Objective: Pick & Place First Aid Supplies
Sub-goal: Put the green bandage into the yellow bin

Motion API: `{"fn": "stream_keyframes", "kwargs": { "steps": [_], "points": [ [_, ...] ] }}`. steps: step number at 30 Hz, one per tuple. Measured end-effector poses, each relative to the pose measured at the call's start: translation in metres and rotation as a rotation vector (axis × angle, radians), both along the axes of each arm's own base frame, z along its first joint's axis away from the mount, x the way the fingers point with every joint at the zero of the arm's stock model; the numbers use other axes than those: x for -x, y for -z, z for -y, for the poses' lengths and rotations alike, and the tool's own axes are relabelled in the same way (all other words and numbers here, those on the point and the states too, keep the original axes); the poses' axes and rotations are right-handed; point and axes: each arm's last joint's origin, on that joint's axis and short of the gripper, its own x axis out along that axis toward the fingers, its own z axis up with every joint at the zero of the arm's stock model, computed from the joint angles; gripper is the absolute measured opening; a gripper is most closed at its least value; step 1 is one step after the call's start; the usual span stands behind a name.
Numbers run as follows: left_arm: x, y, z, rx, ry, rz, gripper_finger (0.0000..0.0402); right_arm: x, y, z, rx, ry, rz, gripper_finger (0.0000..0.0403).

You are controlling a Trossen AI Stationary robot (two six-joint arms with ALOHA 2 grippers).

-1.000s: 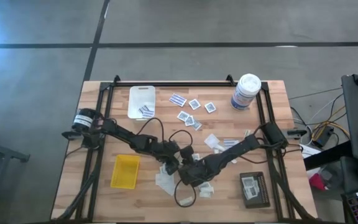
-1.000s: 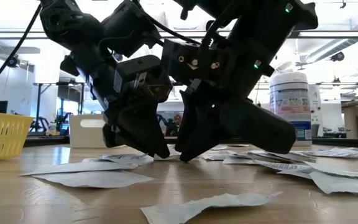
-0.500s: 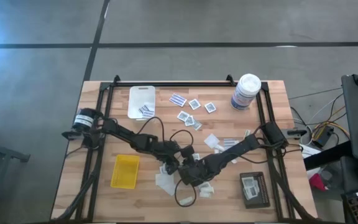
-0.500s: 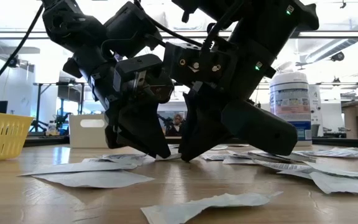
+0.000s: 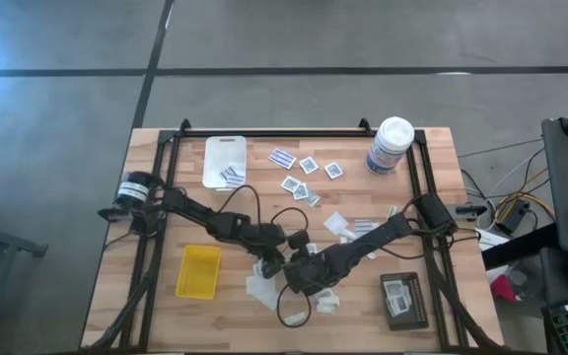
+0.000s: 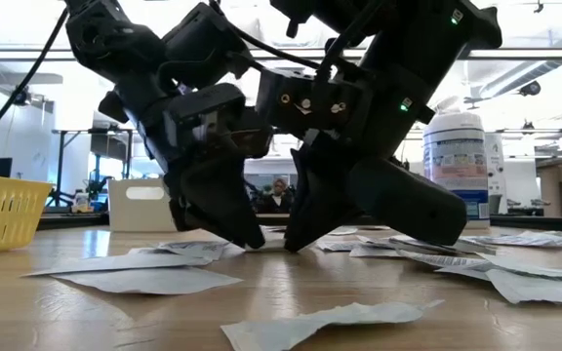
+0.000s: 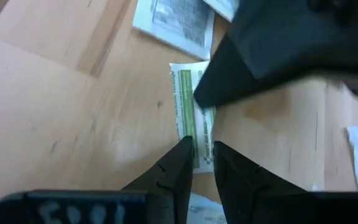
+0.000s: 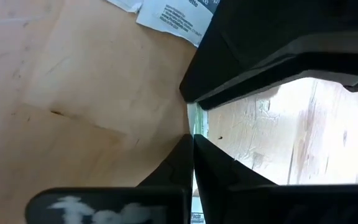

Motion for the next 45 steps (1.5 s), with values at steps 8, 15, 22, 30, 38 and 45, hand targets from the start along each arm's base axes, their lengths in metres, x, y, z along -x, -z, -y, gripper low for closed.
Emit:
{"fn": "stream_keyframes", "kwargs": {
  "steps": [8, 15, 22, 30, 38, 45],
  "points": [
    [0.008, -0.029, -0.001, -0.074, 0.077, 0.077, 0.0087, 0.002, -0.011, -0.006, -0.013, 0.031, -0.023, 0.0008],
    [0.011, -0.042, -0.002, -0.103, 0.104, 0.120, 0.0087, -0.002, -0.021, -0.008, -0.020, 0.025, -0.003, 0.0008],
    [0.018, -0.049, -0.003, -0.186, 0.192, 0.117, 0.0087, 0.004, -0.033, -0.006, -0.012, 0.058, -0.058, 0.0008],
    [0.021, -0.065, 0.003, -0.280, 0.308, 0.219, 0.0087, 0.019, -0.061, -0.002, -0.061, 0.115, -0.089, 0.0008],
    [0.021, -0.065, 0.004, -0.282, 0.312, 0.225, 0.0087, 0.035, -0.086, 0.000, -0.178, 0.212, -0.108, 0.0008],
    [0.020, -0.066, 0.004, -0.278, 0.310, 0.236, 0.0087, 0.039, -0.092, -0.003, -0.335, 0.336, -0.101, 0.0008]
  ]
}}
